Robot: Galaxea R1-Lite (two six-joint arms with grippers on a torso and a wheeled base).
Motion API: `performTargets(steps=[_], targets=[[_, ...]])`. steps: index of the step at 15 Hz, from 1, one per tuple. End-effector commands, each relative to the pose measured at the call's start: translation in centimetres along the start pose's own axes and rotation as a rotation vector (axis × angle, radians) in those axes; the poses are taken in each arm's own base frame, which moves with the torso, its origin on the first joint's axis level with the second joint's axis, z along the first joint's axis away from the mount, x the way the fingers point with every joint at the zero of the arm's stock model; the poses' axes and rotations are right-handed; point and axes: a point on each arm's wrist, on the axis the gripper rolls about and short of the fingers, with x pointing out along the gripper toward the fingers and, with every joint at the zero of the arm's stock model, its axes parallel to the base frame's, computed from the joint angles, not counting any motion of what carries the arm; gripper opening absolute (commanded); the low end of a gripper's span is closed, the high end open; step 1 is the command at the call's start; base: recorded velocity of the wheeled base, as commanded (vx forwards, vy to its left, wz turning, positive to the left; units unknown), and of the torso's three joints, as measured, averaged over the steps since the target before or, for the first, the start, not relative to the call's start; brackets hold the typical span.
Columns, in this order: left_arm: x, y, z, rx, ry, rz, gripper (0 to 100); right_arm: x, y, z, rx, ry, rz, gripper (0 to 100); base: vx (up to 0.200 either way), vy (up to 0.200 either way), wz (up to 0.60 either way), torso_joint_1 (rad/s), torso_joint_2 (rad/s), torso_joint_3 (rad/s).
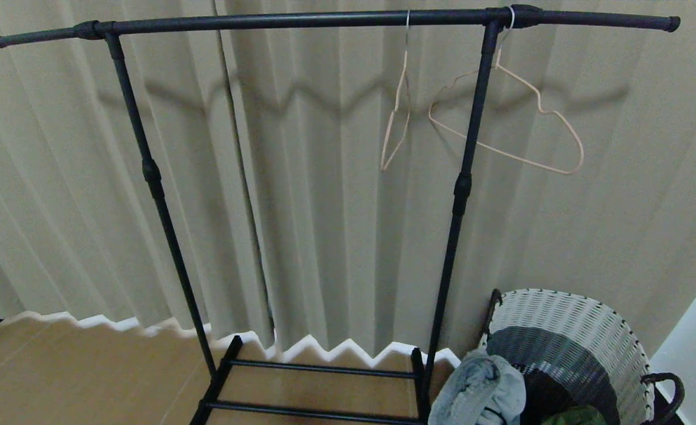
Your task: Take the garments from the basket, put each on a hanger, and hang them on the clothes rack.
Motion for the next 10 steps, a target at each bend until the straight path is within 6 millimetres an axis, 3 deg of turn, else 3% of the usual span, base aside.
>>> performTargets(steps=[1,10], targets=[[0.00,0.00,0.01,-0.002,-0.001,0.000,100,0.00,0.00,0.00,-0.003,-0.001,0.001,100,0.000,0.000,0.00,0.000,0.00,0.000],[0.00,0.00,0.01,-0.003,-0.001,0.000,100,0.00,-0.02,0.00,0.007,0.000,-0.011,100,0.000,0.000,0.00,0.000,0.00,0.000]])
